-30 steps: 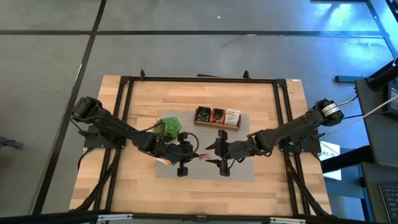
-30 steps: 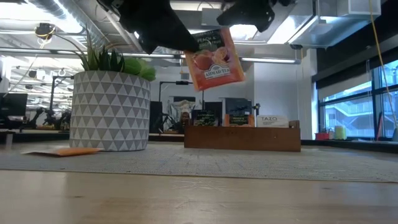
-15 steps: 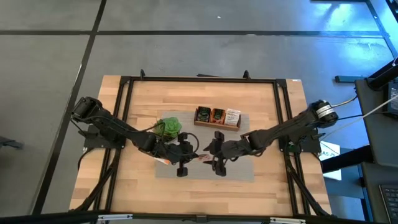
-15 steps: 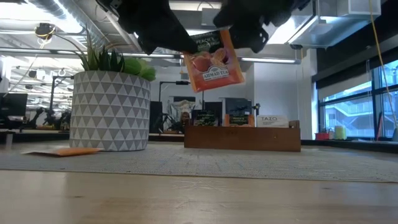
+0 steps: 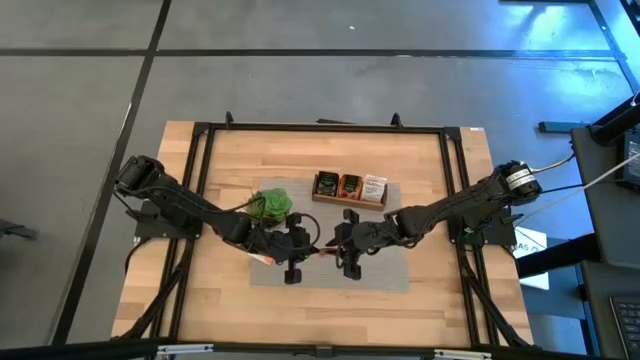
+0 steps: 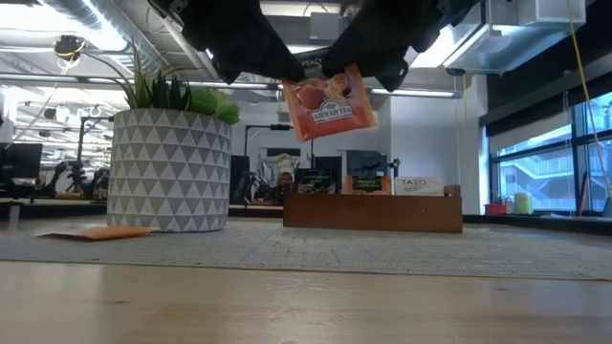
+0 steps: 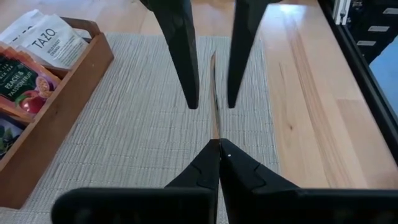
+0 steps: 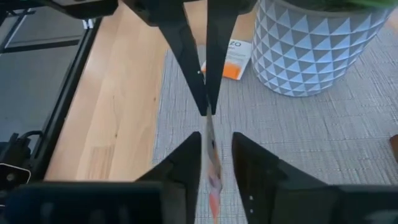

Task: Pick & Place Tea
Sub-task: Put the orange tea bag into the middle section of the wooden organizer

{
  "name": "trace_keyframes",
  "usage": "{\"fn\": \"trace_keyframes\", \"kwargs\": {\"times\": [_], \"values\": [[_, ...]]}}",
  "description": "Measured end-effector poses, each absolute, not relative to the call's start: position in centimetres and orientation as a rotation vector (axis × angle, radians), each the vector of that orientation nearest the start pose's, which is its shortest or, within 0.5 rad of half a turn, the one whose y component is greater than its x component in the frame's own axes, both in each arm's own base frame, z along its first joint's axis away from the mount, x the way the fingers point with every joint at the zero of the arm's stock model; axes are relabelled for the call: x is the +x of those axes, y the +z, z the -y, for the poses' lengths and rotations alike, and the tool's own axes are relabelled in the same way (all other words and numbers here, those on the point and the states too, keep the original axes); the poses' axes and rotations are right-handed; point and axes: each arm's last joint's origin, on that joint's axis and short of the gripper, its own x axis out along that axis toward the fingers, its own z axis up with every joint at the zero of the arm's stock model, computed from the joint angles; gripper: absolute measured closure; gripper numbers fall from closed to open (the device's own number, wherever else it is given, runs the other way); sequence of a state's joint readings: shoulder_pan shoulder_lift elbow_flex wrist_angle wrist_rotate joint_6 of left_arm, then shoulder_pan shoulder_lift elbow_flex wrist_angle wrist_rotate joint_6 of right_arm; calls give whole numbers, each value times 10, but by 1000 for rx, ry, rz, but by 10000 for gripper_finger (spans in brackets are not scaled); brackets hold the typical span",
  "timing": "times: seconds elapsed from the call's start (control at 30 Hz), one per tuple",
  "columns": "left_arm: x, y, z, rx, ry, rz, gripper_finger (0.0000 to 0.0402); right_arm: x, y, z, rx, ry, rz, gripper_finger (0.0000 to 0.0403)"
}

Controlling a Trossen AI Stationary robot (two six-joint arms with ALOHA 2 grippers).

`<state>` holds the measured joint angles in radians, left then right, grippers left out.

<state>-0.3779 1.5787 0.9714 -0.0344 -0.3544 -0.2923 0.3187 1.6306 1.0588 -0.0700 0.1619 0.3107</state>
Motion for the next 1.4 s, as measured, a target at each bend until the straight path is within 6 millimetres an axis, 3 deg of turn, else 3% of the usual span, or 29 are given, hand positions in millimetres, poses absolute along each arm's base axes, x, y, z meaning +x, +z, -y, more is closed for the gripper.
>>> {"fn": "trace_keyframes", "kwargs": {"times": [0.53,0.9,1.17,1.4], "values": [[314,221,114,-21,56,-589,383,335,227,-106,148,51,-640,397],[314,223,115,28,49,-566,298,335,228,-107,101,50,-628,397],[307,229,128,92,-43,-552,290,313,237,-111,-32,-49,-692,399],[300,235,139,110,-81,-523,291,289,243,-97,-80,-164,-677,399]]}}
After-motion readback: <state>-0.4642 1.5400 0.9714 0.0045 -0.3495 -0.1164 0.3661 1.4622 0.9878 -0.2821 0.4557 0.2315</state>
